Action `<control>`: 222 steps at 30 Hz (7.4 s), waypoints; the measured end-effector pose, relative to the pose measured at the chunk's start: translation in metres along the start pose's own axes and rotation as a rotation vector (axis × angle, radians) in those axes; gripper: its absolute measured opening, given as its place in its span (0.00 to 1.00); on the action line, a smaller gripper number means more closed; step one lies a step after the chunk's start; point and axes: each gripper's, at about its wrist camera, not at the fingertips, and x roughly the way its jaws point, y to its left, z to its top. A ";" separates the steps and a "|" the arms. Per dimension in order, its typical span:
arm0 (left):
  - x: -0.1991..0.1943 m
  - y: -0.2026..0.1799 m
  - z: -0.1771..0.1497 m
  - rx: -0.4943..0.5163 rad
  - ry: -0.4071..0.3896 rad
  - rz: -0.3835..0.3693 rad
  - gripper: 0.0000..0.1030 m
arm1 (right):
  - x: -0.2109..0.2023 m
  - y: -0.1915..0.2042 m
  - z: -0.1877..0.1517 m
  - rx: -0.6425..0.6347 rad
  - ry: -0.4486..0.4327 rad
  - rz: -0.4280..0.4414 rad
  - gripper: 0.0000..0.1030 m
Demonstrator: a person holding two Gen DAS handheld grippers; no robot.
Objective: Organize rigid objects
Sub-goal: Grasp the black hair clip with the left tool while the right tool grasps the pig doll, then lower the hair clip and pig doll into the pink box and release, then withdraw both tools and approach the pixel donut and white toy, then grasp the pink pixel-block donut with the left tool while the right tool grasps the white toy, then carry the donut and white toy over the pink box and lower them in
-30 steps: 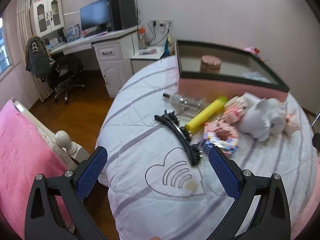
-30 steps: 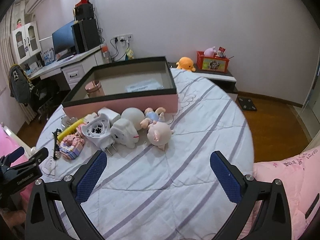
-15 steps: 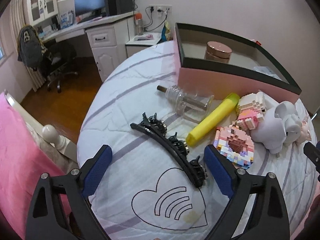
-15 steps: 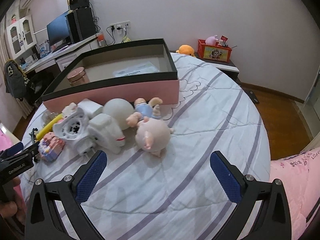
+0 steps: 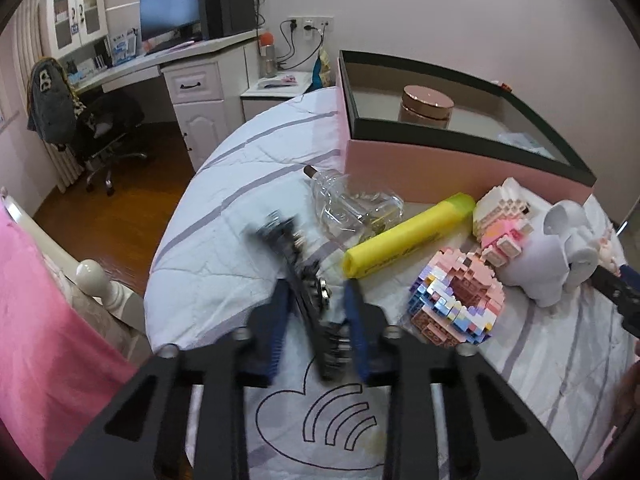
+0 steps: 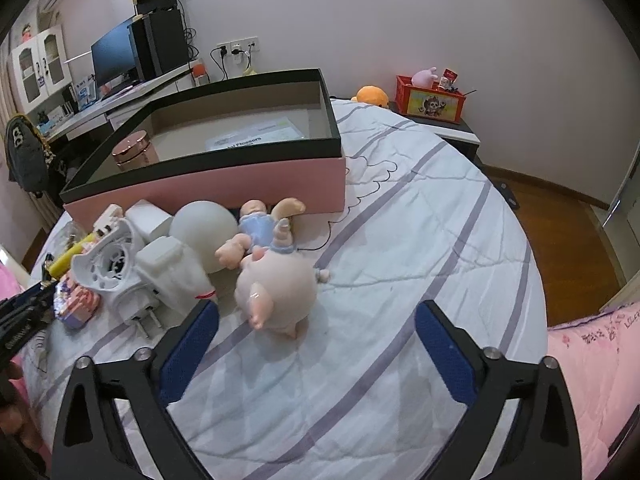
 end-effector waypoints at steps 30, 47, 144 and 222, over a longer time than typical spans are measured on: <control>-0.074 -0.027 0.014 0.066 -0.145 -0.095 0.18 | -0.044 -0.005 0.008 0.024 -0.080 0.231 0.39; -0.029 -0.086 0.152 0.144 -0.216 -0.164 0.18 | -0.013 0.035 0.134 -0.069 -0.163 0.272 0.39; -0.115 -0.035 -0.008 0.010 -0.141 -0.012 1.00 | -0.118 0.031 -0.013 -0.004 -0.152 0.085 1.00; 0.008 -0.087 0.182 0.118 -0.154 -0.168 0.61 | 0.027 0.044 0.151 -0.096 -0.077 0.270 0.44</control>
